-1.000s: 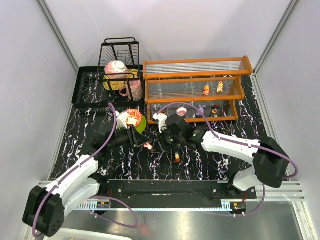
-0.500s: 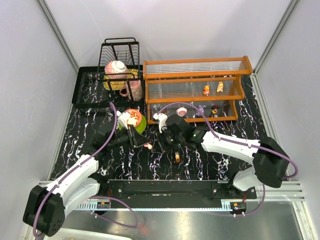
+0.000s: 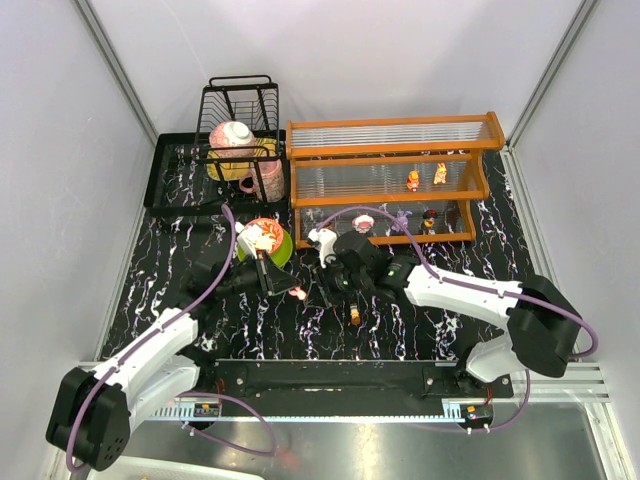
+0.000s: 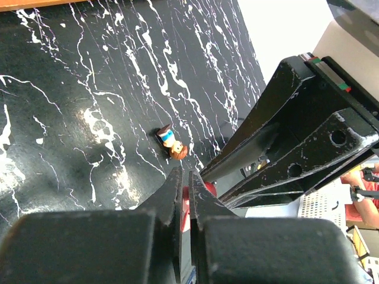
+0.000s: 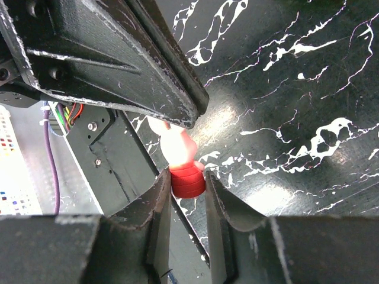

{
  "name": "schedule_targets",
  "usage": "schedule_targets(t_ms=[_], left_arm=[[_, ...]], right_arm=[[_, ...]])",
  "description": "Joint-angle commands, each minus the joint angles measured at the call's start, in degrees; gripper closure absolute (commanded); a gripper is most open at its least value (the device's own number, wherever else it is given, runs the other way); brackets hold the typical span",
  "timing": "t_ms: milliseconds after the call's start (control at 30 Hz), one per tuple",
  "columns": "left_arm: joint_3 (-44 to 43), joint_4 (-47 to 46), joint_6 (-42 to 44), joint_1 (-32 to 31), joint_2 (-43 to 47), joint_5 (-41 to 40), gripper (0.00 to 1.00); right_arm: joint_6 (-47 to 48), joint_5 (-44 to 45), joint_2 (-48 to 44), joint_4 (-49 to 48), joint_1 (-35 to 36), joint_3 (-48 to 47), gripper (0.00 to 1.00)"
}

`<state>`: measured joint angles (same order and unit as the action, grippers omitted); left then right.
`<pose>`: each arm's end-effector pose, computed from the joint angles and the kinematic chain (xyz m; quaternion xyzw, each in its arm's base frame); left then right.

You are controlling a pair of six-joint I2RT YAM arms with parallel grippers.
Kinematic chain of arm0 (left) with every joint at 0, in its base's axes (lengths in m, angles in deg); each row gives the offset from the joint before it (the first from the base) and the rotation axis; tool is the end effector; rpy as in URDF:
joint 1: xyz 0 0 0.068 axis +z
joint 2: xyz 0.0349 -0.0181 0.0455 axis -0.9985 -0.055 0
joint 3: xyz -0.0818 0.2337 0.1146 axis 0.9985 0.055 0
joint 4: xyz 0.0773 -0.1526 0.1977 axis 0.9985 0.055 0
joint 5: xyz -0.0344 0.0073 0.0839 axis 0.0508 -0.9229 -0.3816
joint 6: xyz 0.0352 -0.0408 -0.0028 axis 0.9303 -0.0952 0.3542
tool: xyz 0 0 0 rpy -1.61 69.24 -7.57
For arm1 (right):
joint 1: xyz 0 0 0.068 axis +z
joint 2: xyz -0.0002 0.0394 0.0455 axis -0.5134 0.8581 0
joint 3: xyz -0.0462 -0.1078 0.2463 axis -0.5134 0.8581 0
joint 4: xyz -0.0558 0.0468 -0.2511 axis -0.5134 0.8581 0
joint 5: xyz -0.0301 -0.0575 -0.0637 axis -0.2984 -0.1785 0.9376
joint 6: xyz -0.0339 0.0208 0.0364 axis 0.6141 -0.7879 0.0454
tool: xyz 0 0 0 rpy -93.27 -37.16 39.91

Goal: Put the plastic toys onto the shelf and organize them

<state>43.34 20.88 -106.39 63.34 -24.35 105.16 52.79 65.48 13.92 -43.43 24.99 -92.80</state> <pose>0.1640 -0.0953 0.2095 0.0616 0.7987 -0.5115 0.3109 0.1679 0.2665 0.2380 -0.3341 0.8236 0.3747 0.2638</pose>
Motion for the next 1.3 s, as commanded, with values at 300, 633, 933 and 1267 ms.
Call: schedule_targets(t_ms=[300,633,933,1267], left_arm=[[-3.3,1.5,1.9,0.1,0.4,1.2,1.0],[-7.0,10.3,1.2,0.1,0.3,-5.5,1.0],[-16.0,22.5,-8.2,0.1,-1.8,-15.4,1.0],[-22.7,31.5,-15.4,0.1,-2.7,-19.2,1.0]], right_arm=[[-0.5,5.6,-4.3,-2.4,-0.2,0.4,0.68],[0.4,8.6,-6.8,-1.4,-0.2,0.3,0.49],[10.0,26.5,-5.2,4.5,8.0,-5.9,0.44],[13.9,40.1,-2.9,-4.1,13.6,-6.0,0.44]])
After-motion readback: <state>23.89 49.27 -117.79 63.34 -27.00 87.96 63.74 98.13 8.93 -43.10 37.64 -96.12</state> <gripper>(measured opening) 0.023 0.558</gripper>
